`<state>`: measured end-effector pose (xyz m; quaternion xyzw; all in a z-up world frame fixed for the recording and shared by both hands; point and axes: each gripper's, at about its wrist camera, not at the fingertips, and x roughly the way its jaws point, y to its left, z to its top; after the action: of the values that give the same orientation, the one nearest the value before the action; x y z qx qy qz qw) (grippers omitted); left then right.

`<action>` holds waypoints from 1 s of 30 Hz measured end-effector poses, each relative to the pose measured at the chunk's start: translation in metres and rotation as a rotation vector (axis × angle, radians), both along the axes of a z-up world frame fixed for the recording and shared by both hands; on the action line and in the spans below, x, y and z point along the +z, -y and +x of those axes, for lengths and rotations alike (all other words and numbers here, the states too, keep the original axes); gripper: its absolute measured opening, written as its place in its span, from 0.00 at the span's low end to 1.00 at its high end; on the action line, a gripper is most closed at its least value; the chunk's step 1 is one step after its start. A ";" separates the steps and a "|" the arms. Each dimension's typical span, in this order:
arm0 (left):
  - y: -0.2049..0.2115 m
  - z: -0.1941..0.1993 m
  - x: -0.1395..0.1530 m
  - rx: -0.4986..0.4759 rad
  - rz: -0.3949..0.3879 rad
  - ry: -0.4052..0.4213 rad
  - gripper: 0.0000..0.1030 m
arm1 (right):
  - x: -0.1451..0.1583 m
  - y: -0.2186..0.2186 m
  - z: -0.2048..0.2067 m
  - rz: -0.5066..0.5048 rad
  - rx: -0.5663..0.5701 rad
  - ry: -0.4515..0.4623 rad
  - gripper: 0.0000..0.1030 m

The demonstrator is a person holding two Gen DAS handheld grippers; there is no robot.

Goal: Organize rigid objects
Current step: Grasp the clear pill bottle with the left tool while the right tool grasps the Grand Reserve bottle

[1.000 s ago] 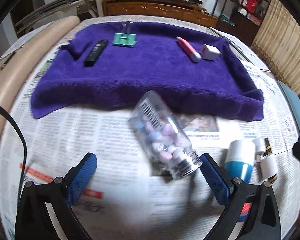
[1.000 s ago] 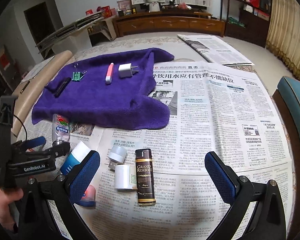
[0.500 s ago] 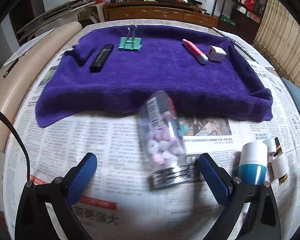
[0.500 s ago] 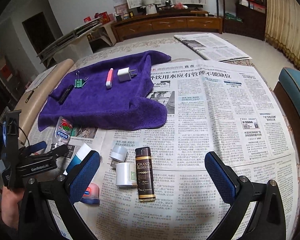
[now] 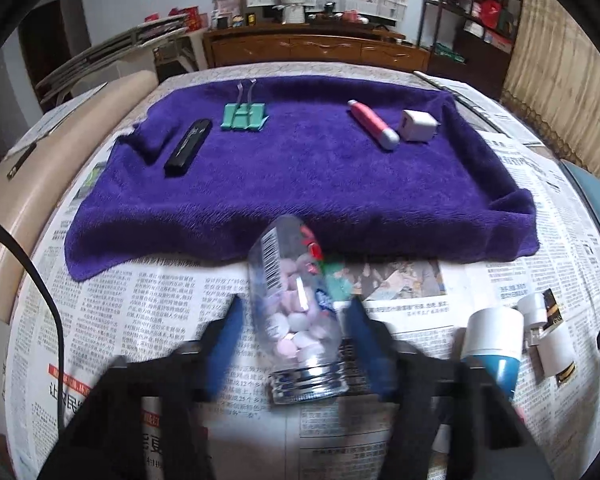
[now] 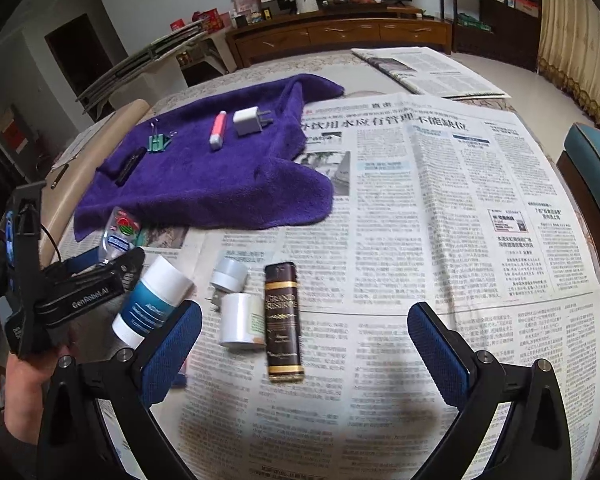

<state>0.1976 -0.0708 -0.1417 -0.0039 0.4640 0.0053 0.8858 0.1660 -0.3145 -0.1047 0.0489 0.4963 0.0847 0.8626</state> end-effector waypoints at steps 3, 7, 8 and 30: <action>-0.003 -0.001 0.000 -0.009 -0.015 0.005 0.38 | 0.001 0.011 -0.002 0.005 -0.020 0.012 0.98; -0.010 -0.008 0.000 -0.010 -0.036 0.010 0.38 | 0.002 0.025 -0.003 0.024 -0.045 0.018 0.98; -0.012 -0.011 0.000 -0.007 -0.043 0.013 0.38 | 0.001 0.028 -0.003 0.026 -0.048 0.017 0.98; -0.033 -0.025 0.001 -0.010 -0.108 0.014 0.38 | -0.032 -0.029 -0.007 -0.188 0.138 0.058 0.57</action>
<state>0.1727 -0.0378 -0.1411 -0.0493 0.4573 -0.0243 0.8876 0.1589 -0.2853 -0.1365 -0.0690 0.4792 0.0984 0.8694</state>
